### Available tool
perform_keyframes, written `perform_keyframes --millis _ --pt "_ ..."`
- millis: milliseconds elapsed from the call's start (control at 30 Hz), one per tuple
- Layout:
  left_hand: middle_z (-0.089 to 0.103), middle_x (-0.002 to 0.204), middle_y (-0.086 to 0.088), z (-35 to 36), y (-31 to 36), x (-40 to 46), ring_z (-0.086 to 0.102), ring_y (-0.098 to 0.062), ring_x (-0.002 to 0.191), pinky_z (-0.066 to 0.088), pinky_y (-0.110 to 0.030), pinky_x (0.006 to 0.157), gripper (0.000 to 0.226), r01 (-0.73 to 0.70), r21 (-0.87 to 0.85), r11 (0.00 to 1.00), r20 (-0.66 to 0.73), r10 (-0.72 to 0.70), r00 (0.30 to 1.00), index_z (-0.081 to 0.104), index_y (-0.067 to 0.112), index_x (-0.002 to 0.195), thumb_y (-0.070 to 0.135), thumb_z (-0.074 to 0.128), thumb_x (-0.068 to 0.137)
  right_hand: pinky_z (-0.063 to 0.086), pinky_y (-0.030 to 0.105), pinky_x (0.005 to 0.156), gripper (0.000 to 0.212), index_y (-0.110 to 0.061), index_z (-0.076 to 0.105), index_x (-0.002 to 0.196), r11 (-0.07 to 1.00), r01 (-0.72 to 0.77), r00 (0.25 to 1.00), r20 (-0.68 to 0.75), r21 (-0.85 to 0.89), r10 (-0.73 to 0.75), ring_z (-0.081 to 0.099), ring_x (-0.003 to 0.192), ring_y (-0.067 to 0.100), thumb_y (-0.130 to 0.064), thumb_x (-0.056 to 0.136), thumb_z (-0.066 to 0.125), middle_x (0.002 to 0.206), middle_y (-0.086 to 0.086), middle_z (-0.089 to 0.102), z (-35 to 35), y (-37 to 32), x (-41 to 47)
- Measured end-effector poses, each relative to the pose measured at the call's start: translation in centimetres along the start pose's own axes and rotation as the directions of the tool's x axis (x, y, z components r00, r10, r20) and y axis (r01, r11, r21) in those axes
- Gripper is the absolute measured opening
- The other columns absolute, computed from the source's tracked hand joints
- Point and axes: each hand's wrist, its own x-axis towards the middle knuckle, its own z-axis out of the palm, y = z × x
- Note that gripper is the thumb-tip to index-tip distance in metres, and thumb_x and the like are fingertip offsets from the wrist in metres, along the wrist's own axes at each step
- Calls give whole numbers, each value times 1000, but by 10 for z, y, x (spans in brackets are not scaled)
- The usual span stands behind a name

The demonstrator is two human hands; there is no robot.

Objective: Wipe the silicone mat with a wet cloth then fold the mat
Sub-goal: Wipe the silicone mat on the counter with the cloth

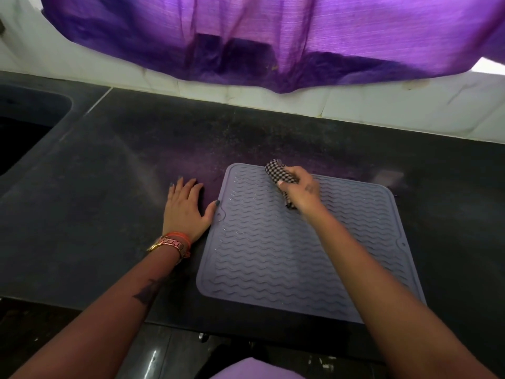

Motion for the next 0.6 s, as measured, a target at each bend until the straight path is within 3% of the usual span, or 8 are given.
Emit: perform_keyframes --millis 33,133,200,267,367,467,533,600 --pt "42 144 -11 0 0 0 23 -31 141 11 -43 118 80 3 -3 1000 2 -3 1000 49 10 130 63 24 77 42 27 83 37 -19 57 119 999 -19 998 -62 32 21 55 108 23 -19 83 64 122 5 58 -5 1 1" --pt "42 144 -10 2 -1 1 23 -31 141 11 -43 118 72 3 -1 1000 4 -3 1000 49 10 131 59 31 81 39 31 87 39 -13 49 123 966 -61 976 -220 -251 5 50 111 32 -19 86 59 125 13 49 -5 9 -6" --pt "42 144 -10 3 -1 1 23 -31 140 11 -43 118 68 1 0 1000 3 -1 1000 49 10 131 56 35 82 37 37 93 42 -9 42 125 894 -31 980 -189 -447 -60 44 112 38 -20 87 56 128 20 43 8 9 -15" --pt "42 144 -10 2 -1 2 23 -31 140 10 -43 118 68 2 -4 1000 3 -2 1000 48 11 131 55 35 82 37 38 93 43 -6 40 124 847 17 984 -143 -531 -109 43 111 40 -21 87 55 128 22 40 18 3 -19" --pt "41 144 -10 1 0 1 22 -30 141 10 -42 118 68 5 -8 1000 8 -5 1000 48 11 131 55 35 81 39 38 94 44 -9 41 126 884 121 991 0 -451 -136 44 114 38 -22 88 57 129 21 38 25 -8 -18" --pt "41 145 -10 1 0 1 22 -30 141 10 -42 118 68 8 -12 1000 3 -8 1000 48 11 131 56 35 81 37 28 93 43 -14 51 124 969 179 974 169 -173 -150 48 116 28 -18 83 65 129 12 48 17 -14 -7" --pt "41 145 -10 1 0 0 22 -30 141 10 -42 118 69 13 -14 1000 0 -13 1000 48 11 131 56 34 81 38 25 90 40 -16 58 118 993 111 991 84 -50 -107 52 113 24 -13 79 68 123 8 56 8 -13 1" --pt "40 145 -10 2 -1 0 21 -30 141 10 -42 118 69 15 -15 1000 1 -15 1000 47 11 132 57 34 81 38 27 89 39 -16 57 116 991 34 995 -92 -131 -47 52 110 27 -10 78 65 120 11 54 8 -9 1"
